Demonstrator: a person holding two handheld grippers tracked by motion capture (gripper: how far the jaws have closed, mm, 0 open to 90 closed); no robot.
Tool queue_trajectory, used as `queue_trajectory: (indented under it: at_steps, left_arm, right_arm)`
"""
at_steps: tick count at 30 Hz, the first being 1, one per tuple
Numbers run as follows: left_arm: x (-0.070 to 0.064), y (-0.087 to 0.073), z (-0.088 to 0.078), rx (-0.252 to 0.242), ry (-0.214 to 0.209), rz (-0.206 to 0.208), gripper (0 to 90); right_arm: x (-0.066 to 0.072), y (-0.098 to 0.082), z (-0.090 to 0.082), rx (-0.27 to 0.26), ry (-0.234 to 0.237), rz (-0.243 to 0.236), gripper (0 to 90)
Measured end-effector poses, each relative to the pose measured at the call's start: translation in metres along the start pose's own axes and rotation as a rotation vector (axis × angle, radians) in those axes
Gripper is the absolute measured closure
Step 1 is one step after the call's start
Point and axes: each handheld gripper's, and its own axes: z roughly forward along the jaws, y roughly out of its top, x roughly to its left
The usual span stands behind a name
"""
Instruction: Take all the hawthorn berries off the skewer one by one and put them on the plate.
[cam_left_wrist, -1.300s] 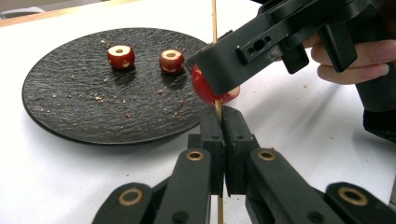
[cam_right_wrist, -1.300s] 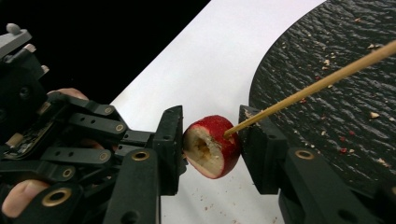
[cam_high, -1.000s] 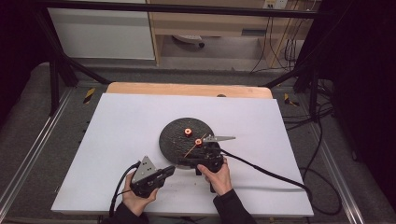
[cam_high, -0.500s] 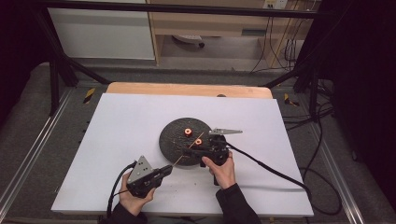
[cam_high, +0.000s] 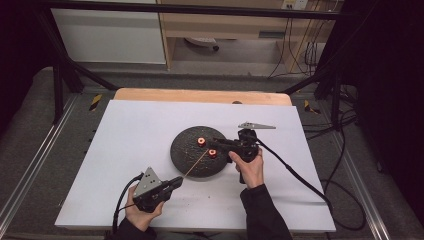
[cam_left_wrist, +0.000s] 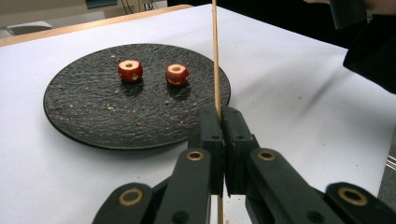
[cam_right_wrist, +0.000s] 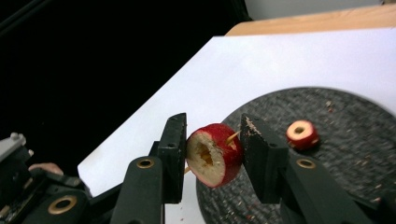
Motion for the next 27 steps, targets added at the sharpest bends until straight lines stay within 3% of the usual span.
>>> queue_trajectory:
  at_steps: [14,27]
  left_arm:
    - [0.006,-0.001,-0.006,-0.011,0.015,-0.014,88.1]
    - [0.010,0.000,-0.007,-0.014,0.022,-0.030,88.1]
  right_arm:
    - [-0.021,0.024,-0.013,-0.057,-0.104,-0.009,63.3]
    - [-0.047,-0.005,0.028,0.057,-0.181,-0.013,63.2]
